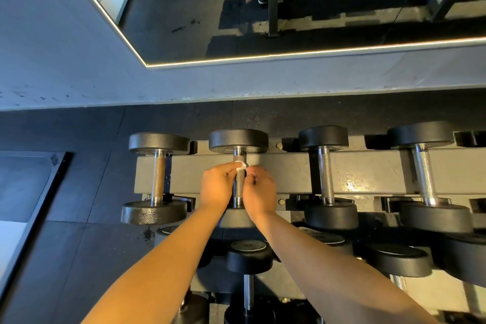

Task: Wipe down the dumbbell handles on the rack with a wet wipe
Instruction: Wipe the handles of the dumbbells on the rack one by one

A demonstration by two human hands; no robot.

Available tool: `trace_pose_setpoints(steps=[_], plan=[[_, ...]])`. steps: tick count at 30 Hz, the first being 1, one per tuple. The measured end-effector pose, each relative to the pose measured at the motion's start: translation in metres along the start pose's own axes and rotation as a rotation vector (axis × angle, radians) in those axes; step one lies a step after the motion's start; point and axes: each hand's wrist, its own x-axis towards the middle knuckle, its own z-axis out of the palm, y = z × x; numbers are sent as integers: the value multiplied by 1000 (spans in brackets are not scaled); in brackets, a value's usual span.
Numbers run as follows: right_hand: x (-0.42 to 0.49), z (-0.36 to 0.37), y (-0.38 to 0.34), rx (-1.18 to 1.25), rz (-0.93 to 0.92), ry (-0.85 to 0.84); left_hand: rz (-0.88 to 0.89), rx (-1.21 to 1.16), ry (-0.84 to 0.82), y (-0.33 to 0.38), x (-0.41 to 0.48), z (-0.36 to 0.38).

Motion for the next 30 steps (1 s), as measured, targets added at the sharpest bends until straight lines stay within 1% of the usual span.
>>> trace_pose_setpoints(steps=[3, 5, 9, 12, 16, 18, 21, 23, 26, 28, 30], plan=[[1, 1, 1, -13, 17, -8, -57, -114, 89, 4, 9, 0], [2, 0, -1, 3, 17, 1, -95, -139, 97, 11, 13, 4], [0, -5, -4, 19, 8, -15, -159, -111, 45, 8, 3, 7], [-2, -7, -6, 38, 4, -40, -249, -98, -10, -3, -14, 1], [-9, -11, -5, -26, -39, -56, -373, -62, -80, -8, -32, -6], [-15, -14, -4, -59, -30, -101, -400, -38, -123, -8, -33, -9], [-26, -22, -3, -78, 39, -191, -444, -38, -149, -4, -40, -11], [-37, -29, -7, -29, 66, -209, -453, -137, -105, 1, -47, -11], [-55, -45, -15, 91, 16, -176, -397, -392, 19, 16, -67, -13], [-70, -56, -21, 135, -43, -203, -323, -428, 55, 24, -87, -14], [-84, -65, -23, 135, -93, -251, -259, -399, 49, 30, -109, -15]])
